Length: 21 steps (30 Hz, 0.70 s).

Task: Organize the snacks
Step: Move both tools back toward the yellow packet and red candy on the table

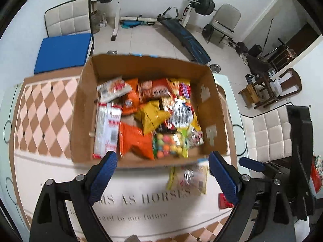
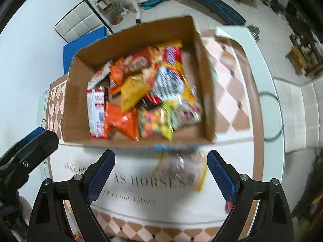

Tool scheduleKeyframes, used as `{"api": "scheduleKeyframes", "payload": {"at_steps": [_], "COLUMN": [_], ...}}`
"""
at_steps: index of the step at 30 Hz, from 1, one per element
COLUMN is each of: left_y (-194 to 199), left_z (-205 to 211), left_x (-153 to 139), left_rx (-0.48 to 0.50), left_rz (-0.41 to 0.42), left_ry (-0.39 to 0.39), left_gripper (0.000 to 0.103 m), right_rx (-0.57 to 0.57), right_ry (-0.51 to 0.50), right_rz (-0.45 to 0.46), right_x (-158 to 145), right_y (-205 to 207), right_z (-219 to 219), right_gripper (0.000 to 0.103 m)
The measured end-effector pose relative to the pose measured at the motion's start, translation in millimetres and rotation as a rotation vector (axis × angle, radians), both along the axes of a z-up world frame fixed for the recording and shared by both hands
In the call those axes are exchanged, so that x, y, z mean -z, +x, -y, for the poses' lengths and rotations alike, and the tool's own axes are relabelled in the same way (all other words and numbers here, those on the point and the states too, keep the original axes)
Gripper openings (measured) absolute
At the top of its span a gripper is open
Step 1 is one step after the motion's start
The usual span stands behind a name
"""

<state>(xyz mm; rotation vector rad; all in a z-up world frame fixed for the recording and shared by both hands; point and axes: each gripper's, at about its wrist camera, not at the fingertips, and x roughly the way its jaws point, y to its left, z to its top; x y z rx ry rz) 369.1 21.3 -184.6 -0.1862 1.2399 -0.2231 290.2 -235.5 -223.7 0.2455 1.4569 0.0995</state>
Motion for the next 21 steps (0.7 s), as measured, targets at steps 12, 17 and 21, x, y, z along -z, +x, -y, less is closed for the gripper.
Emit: {"api": "scheduleKeyframes", "payload": {"at_steps": [12, 17, 21], "left_y": [-39.1, -34.5, -33.2], "left_z": [108.7, 150.6, 160.5], "left_x": [84.1, 137.8, 163.1], "left_rx": [0.025, 0.048, 0.037], "left_rz": [-0.135, -0.188, -0.212], "left_ry": [0.044, 0.108, 0.167], "left_gripper": [0.093, 0.093, 0.093], "right_rx": [0.271, 0.322, 0.318], "right_ry": [-0.075, -0.095, -0.08], "right_rz": [-0.143, -0.21, -0.24], "right_x": [62.3, 98.5, 112.6], "right_y": [-87.5, -111.6, -125.2], "right_z": [142.2, 176.0, 182.7], "right_gripper": [0.095, 0.095, 0.095]}}
